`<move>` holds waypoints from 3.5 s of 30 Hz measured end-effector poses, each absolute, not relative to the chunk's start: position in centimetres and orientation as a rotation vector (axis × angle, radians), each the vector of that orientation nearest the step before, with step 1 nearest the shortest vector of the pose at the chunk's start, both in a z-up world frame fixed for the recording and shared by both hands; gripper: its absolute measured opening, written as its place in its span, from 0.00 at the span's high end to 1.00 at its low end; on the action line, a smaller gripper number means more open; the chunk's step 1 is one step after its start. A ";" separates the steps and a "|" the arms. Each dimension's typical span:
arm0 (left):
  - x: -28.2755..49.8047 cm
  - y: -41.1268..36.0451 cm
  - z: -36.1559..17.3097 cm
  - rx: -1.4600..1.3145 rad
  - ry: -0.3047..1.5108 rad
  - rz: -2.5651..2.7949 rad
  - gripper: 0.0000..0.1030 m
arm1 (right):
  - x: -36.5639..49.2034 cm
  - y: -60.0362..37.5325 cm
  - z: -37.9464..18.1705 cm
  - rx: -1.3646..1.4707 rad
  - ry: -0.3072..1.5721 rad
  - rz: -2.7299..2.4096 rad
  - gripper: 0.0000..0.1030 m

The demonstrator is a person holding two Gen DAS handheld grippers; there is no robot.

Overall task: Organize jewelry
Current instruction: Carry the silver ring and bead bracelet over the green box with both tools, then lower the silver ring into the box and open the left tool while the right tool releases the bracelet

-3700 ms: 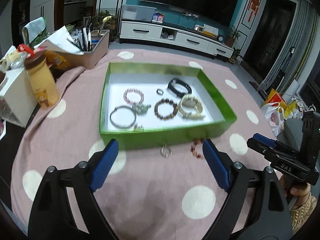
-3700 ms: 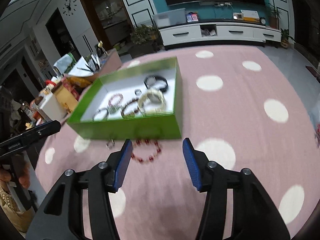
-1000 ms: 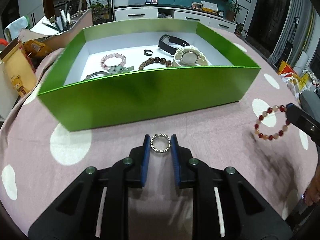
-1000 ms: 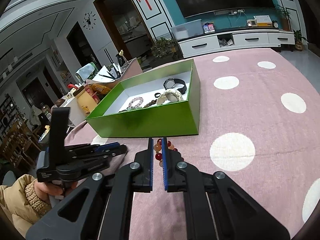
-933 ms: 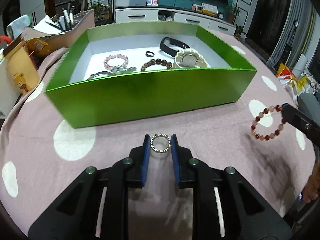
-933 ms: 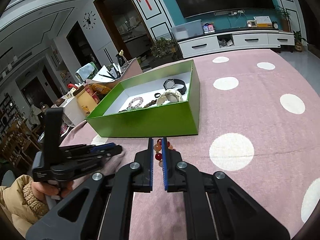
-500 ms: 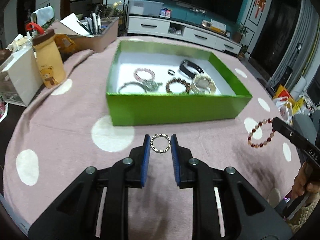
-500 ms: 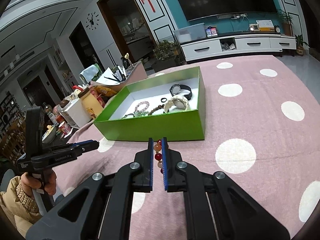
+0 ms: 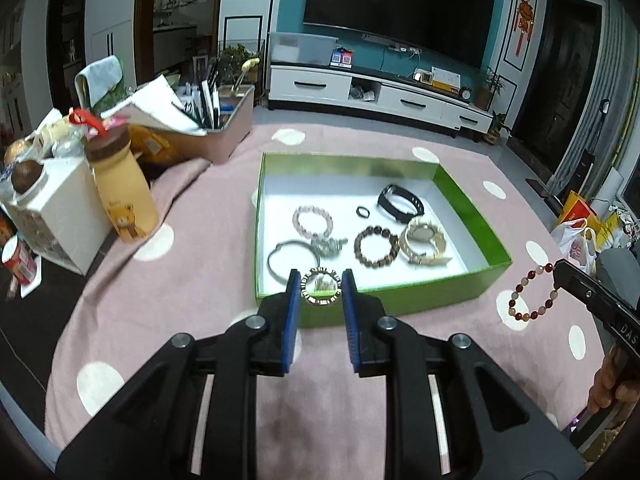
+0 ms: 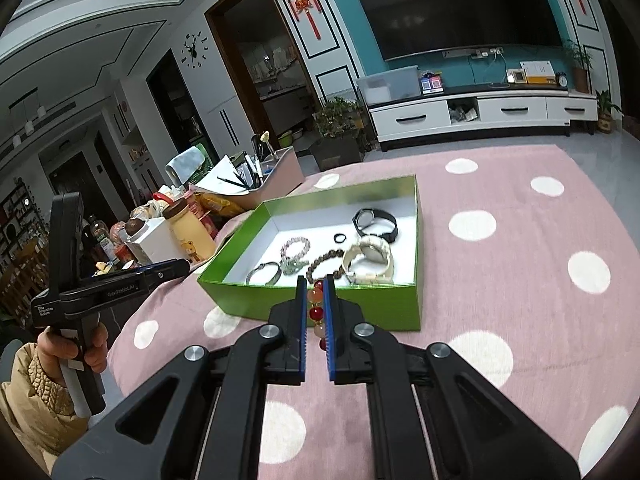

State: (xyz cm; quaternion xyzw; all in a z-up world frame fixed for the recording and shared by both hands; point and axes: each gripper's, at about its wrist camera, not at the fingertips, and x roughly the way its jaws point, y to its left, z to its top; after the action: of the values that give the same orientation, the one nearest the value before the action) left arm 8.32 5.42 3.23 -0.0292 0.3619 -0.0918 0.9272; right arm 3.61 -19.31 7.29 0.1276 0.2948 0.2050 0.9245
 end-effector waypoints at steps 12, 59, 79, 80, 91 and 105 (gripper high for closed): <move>10.7 4.2 4.8 -0.030 0.712 -0.215 0.80 | 6.5 -18.2 9.6 0.231 0.567 0.427 0.93; 24.8 5.8 0.9 -0.196 0.962 -0.268 0.80 | 20.8 -14.3 7.0 0.327 0.801 0.458 0.93; 27.0 5.3 0.3 -0.095 0.980 -0.191 0.80 | 25.2 -12.3 5.7 0.310 0.900 0.425 0.93; 27.1 5.3 0.3 -0.092 0.981 -0.189 0.80 | 25.3 -12.1 5.6 0.309 0.902 0.425 0.93; 29.1 3.7 -0.2 -0.012 1.002 -0.166 0.80 | 26.5 -11.6 5.7 0.287 0.910 0.410 0.93; 29.8 2.8 -1.0 0.037 1.007 -0.148 0.80 | 27.7 -11.8 4.8 0.283 0.931 0.390 0.93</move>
State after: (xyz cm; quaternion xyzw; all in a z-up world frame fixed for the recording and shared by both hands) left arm 29.82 2.79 -1.05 0.0177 0.4819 -0.0708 0.8732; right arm 27.66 -11.76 4.77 0.1353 0.4443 0.1864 0.8658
